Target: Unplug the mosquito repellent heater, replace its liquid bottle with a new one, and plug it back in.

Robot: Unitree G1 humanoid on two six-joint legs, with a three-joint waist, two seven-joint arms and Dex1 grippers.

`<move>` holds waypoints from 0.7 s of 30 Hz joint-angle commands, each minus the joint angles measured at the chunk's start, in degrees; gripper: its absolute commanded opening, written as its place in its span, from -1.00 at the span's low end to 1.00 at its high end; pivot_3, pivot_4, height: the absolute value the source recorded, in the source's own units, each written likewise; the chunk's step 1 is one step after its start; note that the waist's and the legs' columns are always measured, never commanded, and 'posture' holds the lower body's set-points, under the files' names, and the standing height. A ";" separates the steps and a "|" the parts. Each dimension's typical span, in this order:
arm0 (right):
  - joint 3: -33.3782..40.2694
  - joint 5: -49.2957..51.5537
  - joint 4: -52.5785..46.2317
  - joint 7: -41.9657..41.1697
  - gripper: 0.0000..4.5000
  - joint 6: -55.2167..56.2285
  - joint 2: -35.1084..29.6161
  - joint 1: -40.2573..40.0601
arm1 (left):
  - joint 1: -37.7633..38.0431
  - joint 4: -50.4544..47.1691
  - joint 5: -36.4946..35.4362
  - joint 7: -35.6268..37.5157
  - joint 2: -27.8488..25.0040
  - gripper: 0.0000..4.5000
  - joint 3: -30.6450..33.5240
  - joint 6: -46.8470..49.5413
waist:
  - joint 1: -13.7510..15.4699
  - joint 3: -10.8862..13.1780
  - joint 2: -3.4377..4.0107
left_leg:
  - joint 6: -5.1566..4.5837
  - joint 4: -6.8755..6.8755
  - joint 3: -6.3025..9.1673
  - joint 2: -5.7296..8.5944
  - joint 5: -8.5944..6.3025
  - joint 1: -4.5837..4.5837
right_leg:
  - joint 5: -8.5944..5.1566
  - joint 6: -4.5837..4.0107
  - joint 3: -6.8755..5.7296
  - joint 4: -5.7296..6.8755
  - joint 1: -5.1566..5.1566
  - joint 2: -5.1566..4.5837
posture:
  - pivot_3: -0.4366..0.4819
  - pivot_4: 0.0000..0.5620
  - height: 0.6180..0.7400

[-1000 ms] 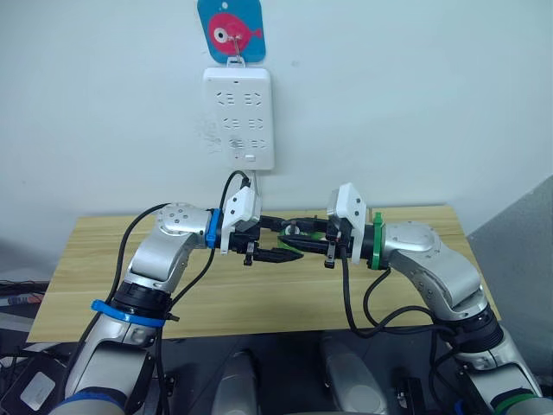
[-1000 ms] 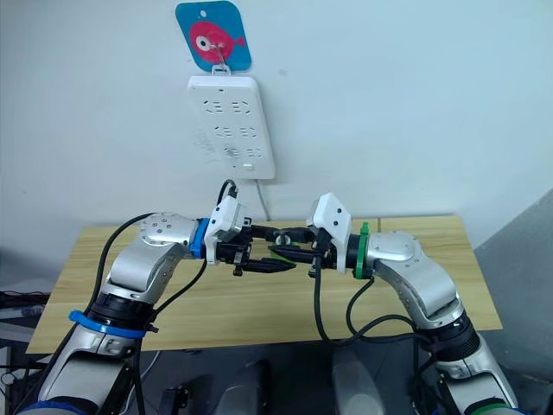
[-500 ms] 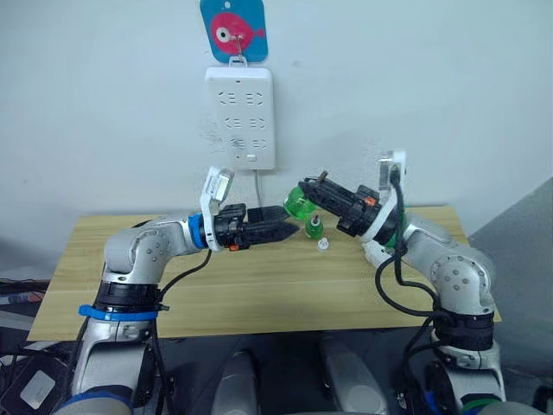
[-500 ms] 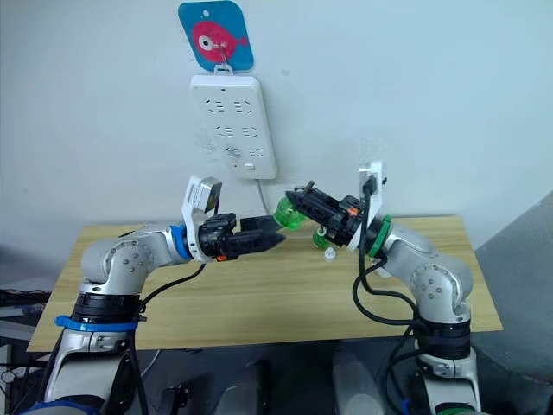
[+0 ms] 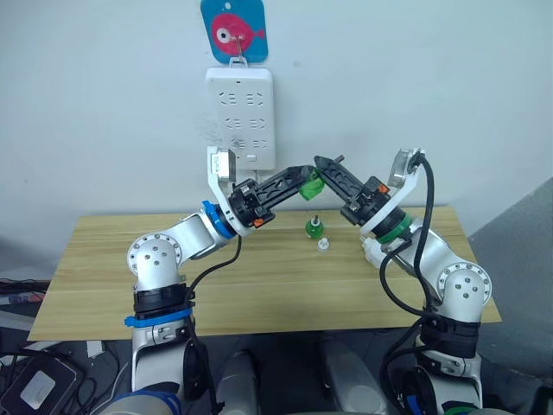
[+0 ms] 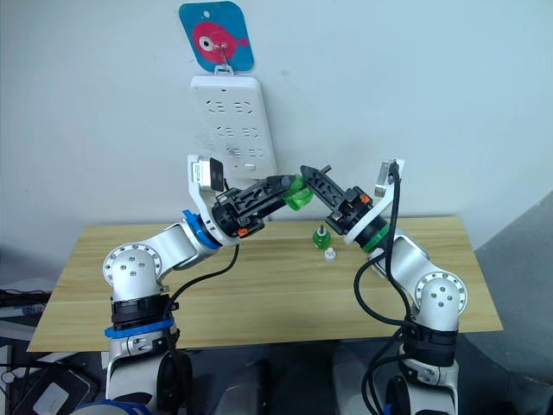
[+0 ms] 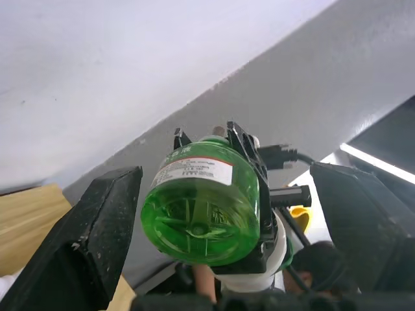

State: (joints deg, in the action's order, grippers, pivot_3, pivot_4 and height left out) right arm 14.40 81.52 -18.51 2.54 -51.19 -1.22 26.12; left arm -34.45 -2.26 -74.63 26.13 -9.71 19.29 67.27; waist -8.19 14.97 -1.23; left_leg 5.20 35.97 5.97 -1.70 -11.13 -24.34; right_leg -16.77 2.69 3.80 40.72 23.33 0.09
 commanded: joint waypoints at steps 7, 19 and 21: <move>-1.88 5.15 -0.72 1.69 -0.64 3.61 -1.13 1.28 | -0.22 -1.21 -9.03 -5.85 -0.06 1.00 -0.98 -0.38 | 0.02 0.00 0.00 | 0.00 0.00 -0.02 0.00 0.00 0.00 | 0.00 0.00 0.01 -0.01 0.00 0.01 | -0.47 -0.33 0.94; -5.66 7.99 -2.25 2.08 -0.64 5.12 -2.82 0.47 | -0.18 0.59 -9.11 -6.00 -0.47 0.03 -2.49 -2.91 | 0.09 0.00 0.00 | 0.00 0.00 -0.04 0.00 0.00 0.00 | 0.00 0.00 0.04 -0.03 0.00 0.02 | -0.47 -0.30 0.94; -5.84 8.55 -2.25 2.27 -0.64 5.47 -2.99 0.34 | 0.20 0.41 -9.45 -5.98 -0.75 0.03 -2.64 -2.74 | 0.10 0.00 0.00 | 0.00 -0.01 -0.05 0.00 0.00 0.00 | 0.00 0.00 0.04 -0.03 0.00 0.02 | -0.47 -0.31 0.94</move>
State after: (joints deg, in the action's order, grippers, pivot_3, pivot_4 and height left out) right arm 9.51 88.29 -18.35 5.04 -45.87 -4.07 26.22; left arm -33.98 -1.24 -82.65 19.63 -10.06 16.73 65.11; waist -8.09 14.97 -1.23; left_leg 5.20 35.96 5.92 -1.70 -11.13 -24.34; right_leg -16.77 2.70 3.84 40.68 23.33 0.12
